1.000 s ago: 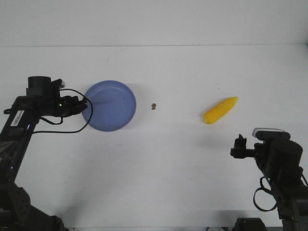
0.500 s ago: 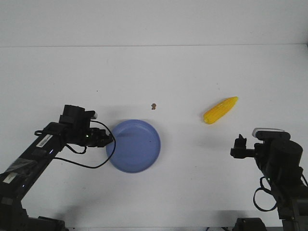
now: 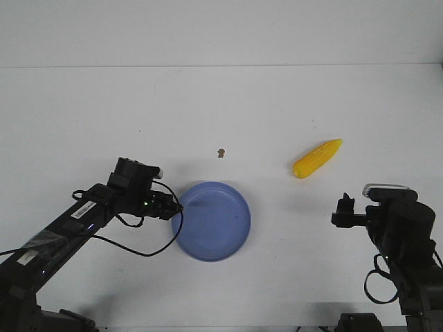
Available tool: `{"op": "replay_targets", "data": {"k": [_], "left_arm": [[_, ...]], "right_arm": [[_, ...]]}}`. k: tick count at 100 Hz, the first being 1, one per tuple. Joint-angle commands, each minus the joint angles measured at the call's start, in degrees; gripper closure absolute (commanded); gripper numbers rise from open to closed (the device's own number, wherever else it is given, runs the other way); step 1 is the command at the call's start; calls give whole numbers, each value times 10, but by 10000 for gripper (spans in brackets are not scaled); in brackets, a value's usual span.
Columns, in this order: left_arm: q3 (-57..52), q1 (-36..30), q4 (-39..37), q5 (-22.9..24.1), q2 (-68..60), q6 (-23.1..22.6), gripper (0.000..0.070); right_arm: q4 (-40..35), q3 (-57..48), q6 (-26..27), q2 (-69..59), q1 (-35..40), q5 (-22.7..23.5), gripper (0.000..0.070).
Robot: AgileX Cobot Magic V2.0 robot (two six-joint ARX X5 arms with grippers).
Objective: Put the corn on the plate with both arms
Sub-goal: 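Slide the blue plate with the left gripper toward the table center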
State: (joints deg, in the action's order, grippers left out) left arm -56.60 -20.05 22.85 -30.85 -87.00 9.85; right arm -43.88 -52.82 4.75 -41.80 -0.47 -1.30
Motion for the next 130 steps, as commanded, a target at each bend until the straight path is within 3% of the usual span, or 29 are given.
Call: {"op": "replay_targets", "data": {"k": [1,60,93,101,130], "left_arm": [[-8,-8,-7,-7,-24,11,660],[-8,-19,-19,-7,-67,27,624],[-8,-6,-17,-7,-55,24,265],[-9,-1,-17,-7,-41,21,230],[-9,40,-13,-6,59,-19,231]], "right_arm": [[5,-9,4,-3,-1,1,136],[1,-9,4,-2,-1,0,136],[1,-9,4,-2,-1,0,135],[1,-9,4,-2,-1,0,136],[1,-9,4,-2,-1,0,135]]}}
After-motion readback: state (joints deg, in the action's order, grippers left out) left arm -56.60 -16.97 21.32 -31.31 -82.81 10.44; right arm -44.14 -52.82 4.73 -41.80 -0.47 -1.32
